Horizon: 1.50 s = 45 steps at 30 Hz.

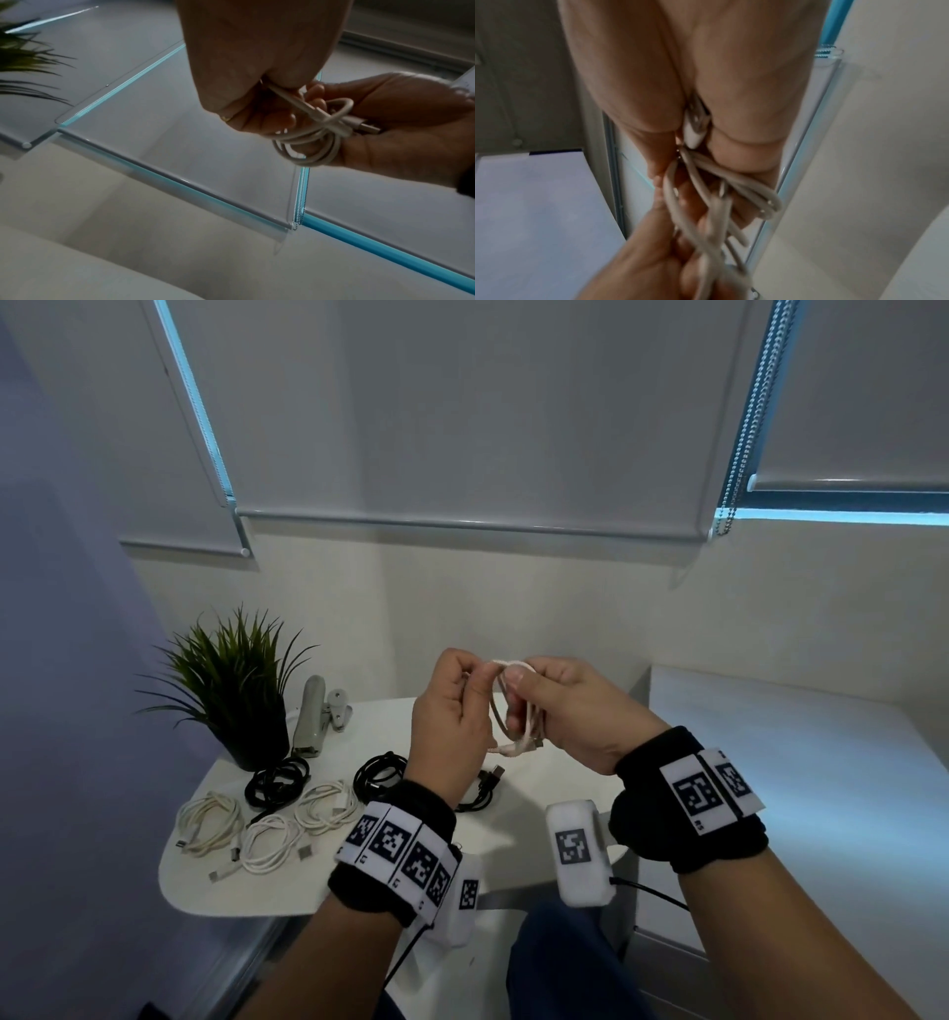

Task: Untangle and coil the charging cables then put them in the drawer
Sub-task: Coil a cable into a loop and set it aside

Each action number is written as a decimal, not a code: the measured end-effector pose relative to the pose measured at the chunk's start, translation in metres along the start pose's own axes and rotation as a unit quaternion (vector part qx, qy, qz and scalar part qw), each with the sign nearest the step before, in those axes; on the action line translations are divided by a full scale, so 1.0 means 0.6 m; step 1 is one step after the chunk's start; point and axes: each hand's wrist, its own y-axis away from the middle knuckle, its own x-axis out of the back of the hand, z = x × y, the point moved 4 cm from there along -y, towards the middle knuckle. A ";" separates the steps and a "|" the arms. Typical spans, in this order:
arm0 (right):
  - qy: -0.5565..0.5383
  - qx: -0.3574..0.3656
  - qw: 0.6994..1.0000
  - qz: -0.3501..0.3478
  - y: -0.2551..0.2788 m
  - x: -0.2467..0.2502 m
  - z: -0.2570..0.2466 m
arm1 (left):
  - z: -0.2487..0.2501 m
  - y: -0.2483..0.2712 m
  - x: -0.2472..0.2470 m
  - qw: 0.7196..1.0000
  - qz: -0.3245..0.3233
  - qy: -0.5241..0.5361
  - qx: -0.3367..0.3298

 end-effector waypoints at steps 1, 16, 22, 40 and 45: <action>-0.043 -0.004 0.999 -0.004 0.000 0.000 0.000 | -0.002 0.001 -0.002 1.000 -0.013 0.003 0.007; -0.048 -0.009 0.999 -0.012 -0.007 0.010 0.014 | 0.002 -0.004 0.003 0.984 -0.026 0.147 0.098; -0.110 -0.027 0.993 0.039 -0.004 0.016 0.007 | -0.013 -0.013 0.012 0.993 -0.090 0.049 0.055; 0.059 0.046 0.993 0.091 -0.021 0.025 0.018 | -0.003 -0.010 0.000 0.990 -0.112 -0.001 0.085; 0.132 0.036 0.987 0.083 -0.018 0.027 0.012 | 0.004 -0.010 0.007 0.994 -0.061 -0.058 0.063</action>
